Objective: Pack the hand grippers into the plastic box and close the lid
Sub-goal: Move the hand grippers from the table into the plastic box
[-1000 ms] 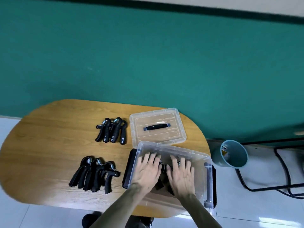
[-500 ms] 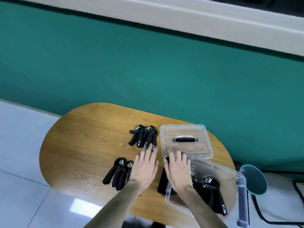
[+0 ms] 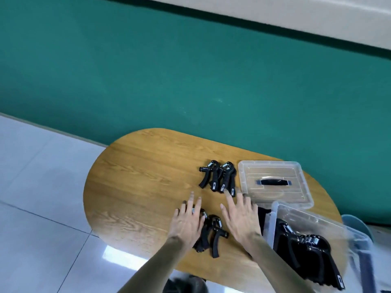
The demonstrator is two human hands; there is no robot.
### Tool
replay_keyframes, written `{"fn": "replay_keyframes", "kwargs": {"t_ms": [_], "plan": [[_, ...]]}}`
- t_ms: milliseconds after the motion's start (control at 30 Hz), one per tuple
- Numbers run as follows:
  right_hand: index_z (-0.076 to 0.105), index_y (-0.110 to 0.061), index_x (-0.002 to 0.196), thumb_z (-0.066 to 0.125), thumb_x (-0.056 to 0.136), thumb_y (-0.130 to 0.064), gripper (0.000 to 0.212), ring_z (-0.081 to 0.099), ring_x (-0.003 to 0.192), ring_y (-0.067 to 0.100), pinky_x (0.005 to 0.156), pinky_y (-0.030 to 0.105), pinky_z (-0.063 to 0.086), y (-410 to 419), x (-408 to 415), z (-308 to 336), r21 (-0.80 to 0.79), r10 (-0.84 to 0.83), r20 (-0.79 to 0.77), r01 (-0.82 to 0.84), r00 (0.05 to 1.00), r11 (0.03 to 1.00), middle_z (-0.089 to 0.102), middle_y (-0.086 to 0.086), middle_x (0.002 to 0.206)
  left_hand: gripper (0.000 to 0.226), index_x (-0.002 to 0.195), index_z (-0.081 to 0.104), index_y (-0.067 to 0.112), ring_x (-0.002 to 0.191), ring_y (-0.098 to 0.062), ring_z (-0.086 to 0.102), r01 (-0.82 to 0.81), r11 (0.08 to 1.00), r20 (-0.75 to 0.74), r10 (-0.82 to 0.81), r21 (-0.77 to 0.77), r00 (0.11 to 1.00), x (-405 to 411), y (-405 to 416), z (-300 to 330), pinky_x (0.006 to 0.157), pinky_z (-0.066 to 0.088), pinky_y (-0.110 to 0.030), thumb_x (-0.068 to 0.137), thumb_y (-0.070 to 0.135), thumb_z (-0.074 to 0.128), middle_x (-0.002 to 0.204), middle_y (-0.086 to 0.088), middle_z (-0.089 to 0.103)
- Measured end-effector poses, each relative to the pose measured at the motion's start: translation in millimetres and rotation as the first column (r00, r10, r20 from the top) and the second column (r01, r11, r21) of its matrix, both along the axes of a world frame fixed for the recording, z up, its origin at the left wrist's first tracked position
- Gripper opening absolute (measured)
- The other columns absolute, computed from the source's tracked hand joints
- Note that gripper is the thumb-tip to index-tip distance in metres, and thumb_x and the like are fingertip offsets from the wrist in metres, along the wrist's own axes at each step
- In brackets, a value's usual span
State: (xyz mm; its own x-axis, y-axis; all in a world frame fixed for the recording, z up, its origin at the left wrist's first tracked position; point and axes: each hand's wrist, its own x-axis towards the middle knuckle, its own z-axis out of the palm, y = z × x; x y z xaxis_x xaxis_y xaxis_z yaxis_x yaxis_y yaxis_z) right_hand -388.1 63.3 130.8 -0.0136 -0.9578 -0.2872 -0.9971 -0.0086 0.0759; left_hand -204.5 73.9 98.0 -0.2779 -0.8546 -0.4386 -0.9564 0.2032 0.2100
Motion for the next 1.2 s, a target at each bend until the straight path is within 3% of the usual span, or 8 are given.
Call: {"fn": "replay_keyframes", "kwargs": {"t_ms": [300, 500, 667, 900, 1000, 1067, 1133, 1200], "plan": [[0.026, -0.024, 0.154, 0.026, 0.102, -0.051, 0.059, 0.051, 0.109, 0.034, 0.083, 0.051, 0.050, -32.0, 15.0, -60.5, 0.051, 0.014, 0.002, -0.014, 1.000, 0.999, 0.038, 0.015, 0.149, 0.065, 0.161, -0.007, 0.014, 0.148, -0.034, 0.027, 0.064, 0.987, 0.100, -0.079, 0.148, 0.992, 12.9, -6.1, -54.2, 0.119, 0.030, -0.049, 0.108, 0.049, 0.008, 0.170, -0.015, 0.003], [0.018, -0.025, 0.156, 0.020, 0.102, -0.054, 0.061, 0.044, 0.124, 0.037, 0.092, 0.054, 0.048, -71.2, 22.4, -105.8, 0.074, 0.053, -0.011, -0.052, 0.999, 0.996, 0.026, 0.016, 0.157, 0.067, 0.158, -0.019, 0.019, 0.156, -0.035, 0.006, -0.006, 0.981, 0.044, -0.003, 0.194, 0.999, 16.9, -0.3, -109.7, 0.124, 0.016, -0.055, 0.107, 0.053, 0.009, 0.169, -0.012, -0.017], [0.010, -0.026, 0.158, 0.020, 0.102, -0.055, 0.063, 0.023, 0.145, 0.042, 0.111, 0.061, 0.033, -112.0, 28.8, -138.2, 0.017, 0.057, 0.014, -0.057, 0.998, 0.998, 0.012, 0.015, 0.163, 0.072, 0.153, -0.034, 0.026, 0.156, -0.034, -0.006, -0.041, 0.988, -0.058, 0.050, 0.150, 0.997, 16.7, 8.5, -152.7, 0.124, 0.016, -0.057, 0.107, 0.053, 0.015, 0.161, -0.006, -0.040], [0.008, -0.023, 0.159, 0.019, 0.102, -0.058, 0.068, 0.015, 0.147, 0.050, 0.116, 0.062, 0.027, -145.2, 50.3, -180.6, -0.011, 0.030, -0.006, -0.030, 1.000, 0.999, 0.000, 0.018, 0.166, 0.072, 0.157, -0.026, 0.023, 0.156, -0.036, -0.004, -0.143, 0.988, -0.185, 0.152, 0.060, 0.971, 8.2, 21.9, -170.5, 0.124, 0.017, -0.057, 0.108, 0.043, 0.022, 0.163, -0.002, -0.037], [0.003, -0.025, 0.160, 0.021, 0.102, -0.058, 0.069, 0.004, 0.148, 0.053, 0.117, 0.063, 0.022, -152.4, 62.9, -190.6, 0.010, -0.017, -0.023, 0.017, 1.000, 1.000, -0.010, 0.016, 0.166, 0.073, 0.159, -0.022, 0.021, 0.152, -0.040, 0.018, -0.146, 0.989, -0.208, 0.147, 0.024, 0.967, 9.2, 22.0, -172.4, 0.116, 0.034, -0.056, 0.108, 0.040, 0.027, 0.164, -0.004, -0.035], [0.004, -0.027, 0.159, 0.028, 0.103, -0.055, 0.067, -0.002, 0.147, 0.054, 0.117, 0.067, 0.018, -157.1, 71.6, -195.1, 0.014, -0.099, 0.029, 0.099, 0.995, 0.995, -0.014, 0.015, 0.166, 0.080, 0.161, -0.015, 0.020, 0.132, -0.035, 0.044, -0.151, 0.988, -0.219, 0.140, -0.034, 0.966, 12.2, 20.5, -174.3, 0.102, 0.045, -0.051, 0.106, 0.034, 0.042, 0.166, -0.007, -0.029], [0.006, -0.028, 0.159, 0.035, 0.102, -0.052, 0.069, -0.005, 0.147, 0.055, 0.116, 0.069, 0.016, -161.3, 77.3, -200.5, 0.012, -0.164, 0.053, 0.164, 0.985, 0.986, -0.015, 0.015, 0.166, 0.088, 0.163, -0.008, 0.019, 0.110, -0.028, 0.052, -0.137, 0.985, -0.209, 0.114, -0.101, 0.971, 14.8, 19.8, -176.9, 0.089, 0.046, -0.044, 0.101, 0.027, 0.055, 0.168, -0.009, -0.024], [0.005, -0.029, 0.159, 0.045, 0.100, -0.047, 0.074, -0.006, 0.147, 0.055, 0.116, 0.069, 0.014, -163.2, 79.9, -206.4, 0.007, -0.183, 0.031, 0.183, 0.983, 0.983, -0.017, 0.015, 0.165, 0.094, 0.164, -0.002, 0.018, 0.100, -0.026, 0.052, -0.123, 0.984, -0.191, 0.097, -0.131, 0.977, 16.3, 18.3, -177.9, 0.082, 0.045, -0.041, 0.096, 0.023, 0.063, 0.170, -0.011, -0.018]]}}
